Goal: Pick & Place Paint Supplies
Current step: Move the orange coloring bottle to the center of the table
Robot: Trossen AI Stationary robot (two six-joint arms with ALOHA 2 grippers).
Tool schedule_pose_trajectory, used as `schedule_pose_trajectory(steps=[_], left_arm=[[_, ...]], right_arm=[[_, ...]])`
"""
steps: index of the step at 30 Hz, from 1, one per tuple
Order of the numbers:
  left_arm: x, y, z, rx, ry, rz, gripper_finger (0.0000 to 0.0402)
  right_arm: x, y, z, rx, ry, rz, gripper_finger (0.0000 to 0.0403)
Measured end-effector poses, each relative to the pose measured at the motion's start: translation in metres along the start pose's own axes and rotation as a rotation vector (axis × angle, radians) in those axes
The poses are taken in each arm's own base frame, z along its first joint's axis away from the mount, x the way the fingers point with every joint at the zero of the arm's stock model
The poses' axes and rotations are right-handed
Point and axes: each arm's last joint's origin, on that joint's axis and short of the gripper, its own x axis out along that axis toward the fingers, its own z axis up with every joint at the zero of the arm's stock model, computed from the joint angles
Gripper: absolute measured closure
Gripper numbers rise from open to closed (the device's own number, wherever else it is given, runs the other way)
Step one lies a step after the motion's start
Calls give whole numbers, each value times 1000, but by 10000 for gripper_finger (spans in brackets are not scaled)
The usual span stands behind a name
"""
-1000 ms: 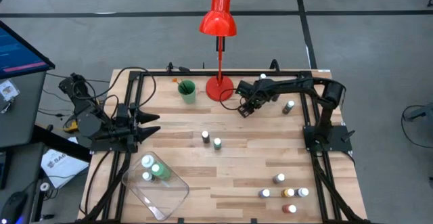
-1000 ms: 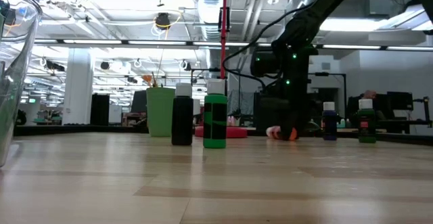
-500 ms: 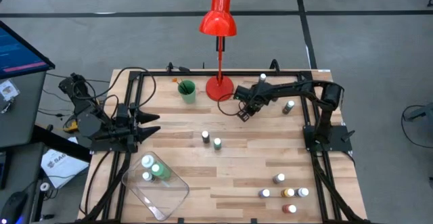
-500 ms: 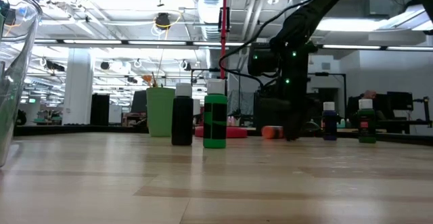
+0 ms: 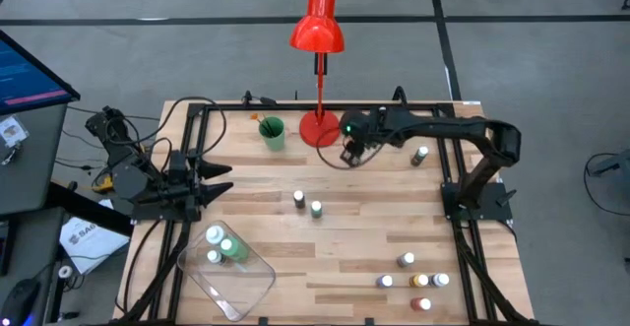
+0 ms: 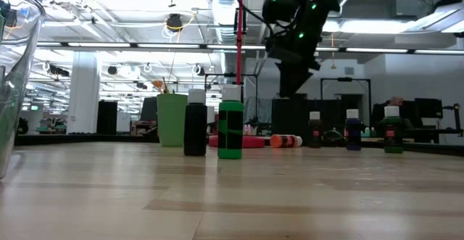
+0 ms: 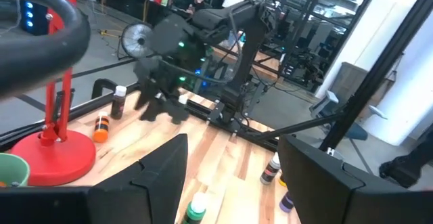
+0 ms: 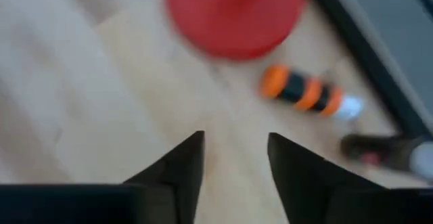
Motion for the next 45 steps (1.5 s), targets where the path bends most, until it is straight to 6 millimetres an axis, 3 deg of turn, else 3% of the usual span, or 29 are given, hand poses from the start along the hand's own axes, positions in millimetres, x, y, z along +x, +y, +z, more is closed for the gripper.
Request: schedule_pose_trajectory(steps=[5, 10, 18, 25, 31, 37, 42, 45], left_arm=[[0, 0, 0, -2, -5, 9, 179], [0, 0, 0, -6, -8, 14, 179], [0, 1, 1, -7, -19, 36, 179], [0, 1, 1, -9, -20, 37, 179], [0, 1, 1, -9, -20, 38, 179], [0, 1, 1, -9, -20, 38, 179], [0, 1, 1, -7, -20, 38, 179], [0, 1, 1, -3, -20, 38, 179]], right_arm=[[29, -22, 17, 95, -50, -95, 215], [62, -34, 31, 163, 2, -104, 223], [88, -49, 52, 206, 18, -124, 246], [113, -64, 45, 235, 125, -154, 286], [127, -59, 31, 262, 264, -67, 328], [103, -16, 19, 185, 379, -37, 356], [56, 25, 10, 58, 385, -56, 379], [25, 29, 9, 55, 330, -107, 391]])
